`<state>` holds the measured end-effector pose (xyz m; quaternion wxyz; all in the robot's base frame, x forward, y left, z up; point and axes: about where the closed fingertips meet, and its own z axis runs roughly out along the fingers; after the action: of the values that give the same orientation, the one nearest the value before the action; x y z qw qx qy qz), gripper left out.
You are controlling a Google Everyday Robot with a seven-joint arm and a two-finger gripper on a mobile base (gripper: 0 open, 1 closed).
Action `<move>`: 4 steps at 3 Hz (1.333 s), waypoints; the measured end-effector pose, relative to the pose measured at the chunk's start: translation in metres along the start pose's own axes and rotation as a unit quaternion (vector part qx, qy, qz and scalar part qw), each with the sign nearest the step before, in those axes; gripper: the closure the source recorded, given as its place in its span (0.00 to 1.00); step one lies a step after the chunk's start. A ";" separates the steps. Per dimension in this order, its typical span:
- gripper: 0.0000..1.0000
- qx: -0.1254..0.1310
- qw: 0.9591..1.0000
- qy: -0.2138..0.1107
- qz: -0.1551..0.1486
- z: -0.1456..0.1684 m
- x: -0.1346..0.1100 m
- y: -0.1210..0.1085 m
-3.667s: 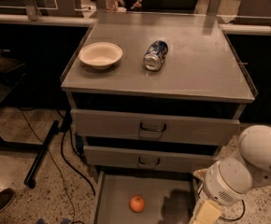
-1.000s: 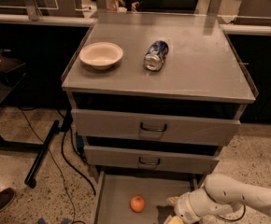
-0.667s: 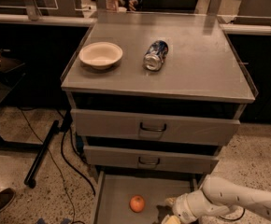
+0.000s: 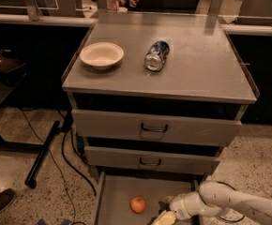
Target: Pick orange from bottom drawer and place on counter
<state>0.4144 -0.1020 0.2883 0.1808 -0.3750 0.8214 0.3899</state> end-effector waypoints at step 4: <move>0.00 0.018 0.999 -0.022 -0.022 0.080 -0.015 -0.064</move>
Offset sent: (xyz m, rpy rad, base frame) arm 0.0104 0.0167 -0.0365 -0.0218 -0.0081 -0.0191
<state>0.4728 -0.0591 0.2147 0.2145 -0.3809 0.8157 0.3790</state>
